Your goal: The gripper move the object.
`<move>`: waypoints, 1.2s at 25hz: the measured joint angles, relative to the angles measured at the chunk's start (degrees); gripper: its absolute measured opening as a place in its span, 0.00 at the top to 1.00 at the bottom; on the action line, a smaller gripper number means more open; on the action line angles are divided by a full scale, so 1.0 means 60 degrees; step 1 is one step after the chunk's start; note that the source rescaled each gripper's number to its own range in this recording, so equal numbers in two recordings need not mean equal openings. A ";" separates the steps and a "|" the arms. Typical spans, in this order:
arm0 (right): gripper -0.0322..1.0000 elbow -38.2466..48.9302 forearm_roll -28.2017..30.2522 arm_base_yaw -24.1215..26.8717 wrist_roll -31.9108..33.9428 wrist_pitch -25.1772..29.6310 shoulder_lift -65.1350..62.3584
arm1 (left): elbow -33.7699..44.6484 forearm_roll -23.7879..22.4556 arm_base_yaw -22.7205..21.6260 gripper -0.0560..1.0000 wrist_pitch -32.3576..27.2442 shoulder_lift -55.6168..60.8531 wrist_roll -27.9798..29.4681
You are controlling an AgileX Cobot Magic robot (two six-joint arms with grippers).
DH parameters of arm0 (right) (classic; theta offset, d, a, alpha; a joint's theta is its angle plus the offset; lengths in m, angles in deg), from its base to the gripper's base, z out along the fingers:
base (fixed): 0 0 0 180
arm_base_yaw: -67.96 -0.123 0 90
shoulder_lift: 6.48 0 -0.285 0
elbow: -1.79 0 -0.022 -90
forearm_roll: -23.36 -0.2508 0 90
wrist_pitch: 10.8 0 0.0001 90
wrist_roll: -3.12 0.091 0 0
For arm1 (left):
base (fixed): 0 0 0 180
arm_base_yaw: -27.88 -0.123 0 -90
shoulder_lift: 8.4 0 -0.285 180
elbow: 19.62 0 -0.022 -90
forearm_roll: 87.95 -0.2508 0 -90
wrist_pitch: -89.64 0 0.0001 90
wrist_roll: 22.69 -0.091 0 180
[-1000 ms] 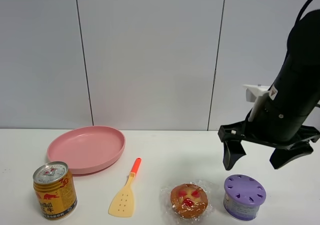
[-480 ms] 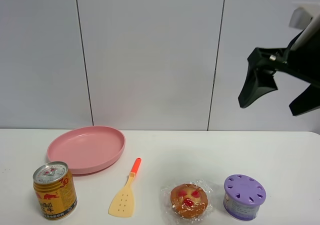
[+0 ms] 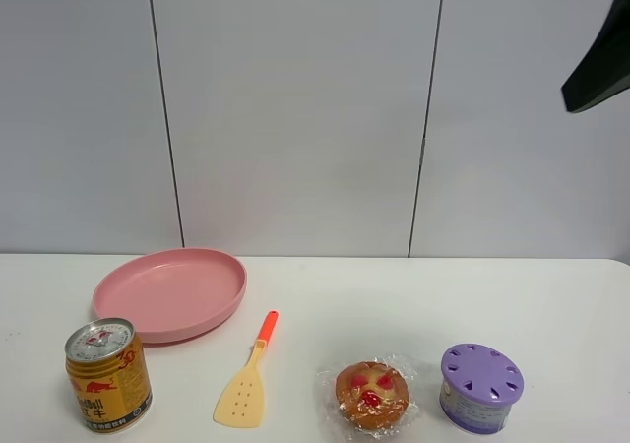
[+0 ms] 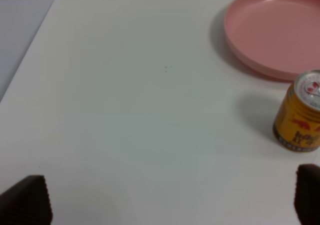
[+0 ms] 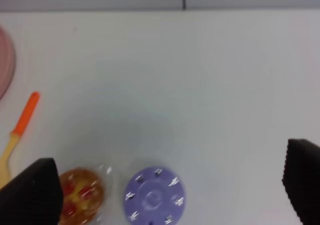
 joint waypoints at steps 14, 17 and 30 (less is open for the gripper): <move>0.00 0.0000 0.2021 0.0000 0.0021 0.2338 -0.2572 | 0.0000 0.0000 0.0000 0.00 0.0000 0.0000 0.0000; 0.00 0.0000 0.2167 0.0000 -0.0059 0.2858 -0.3486 | 0.0000 0.0000 0.0000 0.00 0.0000 0.0000 0.0000; 0.00 -0.0008 0.4129 -0.1289 -0.0429 0.4470 -0.6706 | 0.0000 0.0000 0.0000 0.00 0.0000 0.0000 0.0000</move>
